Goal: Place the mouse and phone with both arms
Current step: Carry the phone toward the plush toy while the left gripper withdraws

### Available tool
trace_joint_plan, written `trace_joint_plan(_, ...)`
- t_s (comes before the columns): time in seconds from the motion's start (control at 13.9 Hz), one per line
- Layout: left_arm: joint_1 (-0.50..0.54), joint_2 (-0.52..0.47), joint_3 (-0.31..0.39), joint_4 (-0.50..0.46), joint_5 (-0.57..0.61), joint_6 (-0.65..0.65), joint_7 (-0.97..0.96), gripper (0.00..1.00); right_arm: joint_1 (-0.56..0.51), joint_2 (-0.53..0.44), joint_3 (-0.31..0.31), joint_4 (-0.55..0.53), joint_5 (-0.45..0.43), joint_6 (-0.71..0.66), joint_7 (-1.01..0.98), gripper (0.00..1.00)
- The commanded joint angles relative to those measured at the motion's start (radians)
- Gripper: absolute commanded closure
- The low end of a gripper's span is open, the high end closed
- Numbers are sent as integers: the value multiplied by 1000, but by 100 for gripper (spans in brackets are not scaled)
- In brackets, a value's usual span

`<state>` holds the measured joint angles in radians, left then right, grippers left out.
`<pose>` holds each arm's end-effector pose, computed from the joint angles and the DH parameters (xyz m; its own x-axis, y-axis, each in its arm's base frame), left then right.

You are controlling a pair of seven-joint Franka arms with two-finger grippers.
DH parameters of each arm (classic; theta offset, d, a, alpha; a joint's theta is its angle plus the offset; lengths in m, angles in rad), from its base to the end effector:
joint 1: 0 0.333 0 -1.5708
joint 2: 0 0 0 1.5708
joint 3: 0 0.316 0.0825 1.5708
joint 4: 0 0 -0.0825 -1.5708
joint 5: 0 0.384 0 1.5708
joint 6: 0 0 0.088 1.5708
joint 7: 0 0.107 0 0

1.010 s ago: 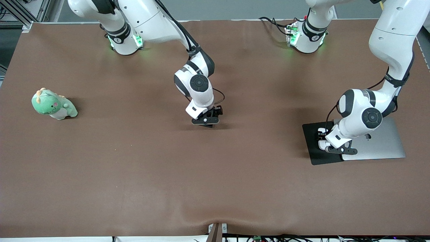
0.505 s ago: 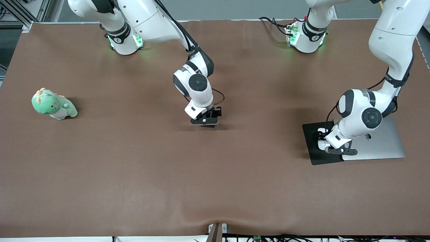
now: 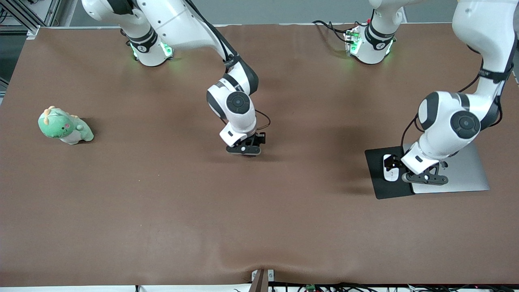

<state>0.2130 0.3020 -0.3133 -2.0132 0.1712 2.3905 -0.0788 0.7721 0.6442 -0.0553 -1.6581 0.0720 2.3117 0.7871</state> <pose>0.6049 -0.0525 0.3190 0.9877 -0.1243 0.0947 -0.1221 -0.9921 -0.0287 0.5132 0.4548 0.2354 0.9942 -0.1071 -0.0071 -0.1072 -0.9940 -0.0218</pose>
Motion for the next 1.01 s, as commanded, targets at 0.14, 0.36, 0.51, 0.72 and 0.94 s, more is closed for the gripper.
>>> trace_joint_plan(0.14, 5, -202, -105, -12, -1, -163, -120, 0, -210, -153, 17, 52, -8, -237, -158, 100)
trace_joint_plan(0.36, 5, -245, -179, 78, -97, -282, -180, 0, -332, -169, 17, 116, -1, -352, -299, 100)
trace_joint_plan(0.51, 2, -235, -204, 190, -105, -406, -197, 0, -391, -169, 15, 124, -11, -365, -365, 100)
trace_joint_plan(0.72, -6, -227, -208, 350, -110, -574, -196, 0, -468, -173, 15, 118, -14, -367, -433, 100)
trace_joint_plan(0.94, -4, -219, -208, 453, -110, -666, -180, 0, -528, -207, 14, 66, -50, -367, -457, 100)
